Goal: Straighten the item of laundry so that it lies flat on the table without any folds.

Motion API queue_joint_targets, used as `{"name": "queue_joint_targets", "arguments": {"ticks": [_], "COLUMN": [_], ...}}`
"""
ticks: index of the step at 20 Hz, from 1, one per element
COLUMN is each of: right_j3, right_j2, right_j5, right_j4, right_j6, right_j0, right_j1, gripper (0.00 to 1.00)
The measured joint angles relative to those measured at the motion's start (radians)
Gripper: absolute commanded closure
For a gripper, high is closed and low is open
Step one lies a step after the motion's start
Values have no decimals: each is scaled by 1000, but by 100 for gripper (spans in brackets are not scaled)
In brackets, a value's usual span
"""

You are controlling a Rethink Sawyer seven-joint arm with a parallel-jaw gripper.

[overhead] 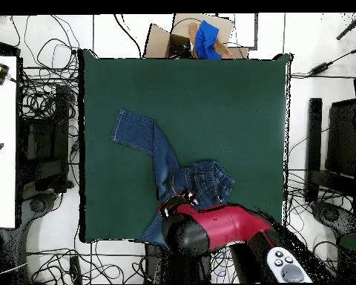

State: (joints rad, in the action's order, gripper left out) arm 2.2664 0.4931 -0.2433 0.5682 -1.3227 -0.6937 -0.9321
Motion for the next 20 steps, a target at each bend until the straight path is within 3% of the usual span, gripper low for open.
{"name": "queue_joint_targets", "arguments": {"ticks": [8,13,20], "right_j3": [-121,-225,-357], "right_j2": [104,152,200], "right_j5": [-30,-73,-109], "right_j4": [37,58,131], "right_j6": [0,10,62], "right_j0": [-35,-36,-40], "right_j1": [15,90,261], "gripper": [0,0,0]}}
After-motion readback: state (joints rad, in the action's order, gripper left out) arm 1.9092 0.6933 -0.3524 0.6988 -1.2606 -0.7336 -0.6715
